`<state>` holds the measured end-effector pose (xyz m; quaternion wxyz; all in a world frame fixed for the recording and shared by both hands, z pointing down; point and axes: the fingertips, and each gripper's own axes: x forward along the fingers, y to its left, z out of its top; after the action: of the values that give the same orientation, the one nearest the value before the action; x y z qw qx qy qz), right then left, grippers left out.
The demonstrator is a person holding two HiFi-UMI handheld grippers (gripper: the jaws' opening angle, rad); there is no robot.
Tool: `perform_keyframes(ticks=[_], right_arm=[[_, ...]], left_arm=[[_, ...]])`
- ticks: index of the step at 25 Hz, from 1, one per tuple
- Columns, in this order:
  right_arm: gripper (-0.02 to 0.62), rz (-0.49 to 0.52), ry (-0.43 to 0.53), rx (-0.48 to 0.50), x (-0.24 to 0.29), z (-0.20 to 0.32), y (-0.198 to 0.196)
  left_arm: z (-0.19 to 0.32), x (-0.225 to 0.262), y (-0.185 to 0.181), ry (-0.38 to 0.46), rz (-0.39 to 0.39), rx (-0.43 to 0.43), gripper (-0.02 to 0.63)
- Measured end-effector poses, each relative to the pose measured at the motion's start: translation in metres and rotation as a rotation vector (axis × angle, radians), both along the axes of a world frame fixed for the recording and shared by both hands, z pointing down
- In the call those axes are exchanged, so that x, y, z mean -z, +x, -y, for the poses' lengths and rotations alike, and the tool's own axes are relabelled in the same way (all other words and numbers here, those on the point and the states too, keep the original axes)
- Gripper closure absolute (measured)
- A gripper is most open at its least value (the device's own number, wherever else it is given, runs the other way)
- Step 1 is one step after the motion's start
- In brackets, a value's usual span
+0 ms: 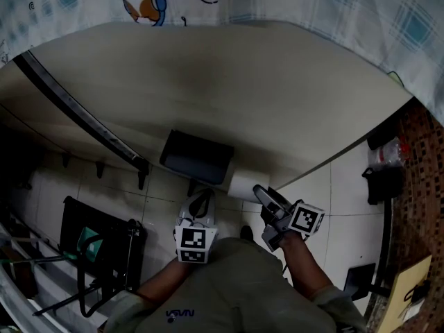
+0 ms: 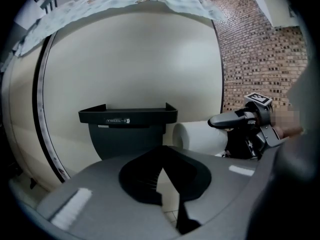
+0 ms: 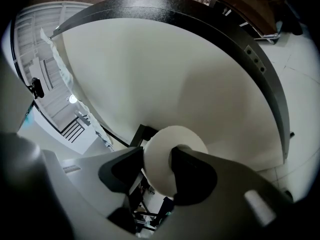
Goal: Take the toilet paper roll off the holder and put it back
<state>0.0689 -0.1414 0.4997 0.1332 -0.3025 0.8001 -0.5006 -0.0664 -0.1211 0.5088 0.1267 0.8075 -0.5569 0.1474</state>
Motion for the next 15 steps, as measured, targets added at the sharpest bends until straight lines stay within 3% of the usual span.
perform_keyframes(ticks=[15], right_arm=[[0.420, 0.006, -0.017, -0.004, -0.0027, -0.0003, -0.0013]], left_arm=[[0.0025, -0.0058, -0.0062, -0.019, 0.005, 0.044, 0.597]])
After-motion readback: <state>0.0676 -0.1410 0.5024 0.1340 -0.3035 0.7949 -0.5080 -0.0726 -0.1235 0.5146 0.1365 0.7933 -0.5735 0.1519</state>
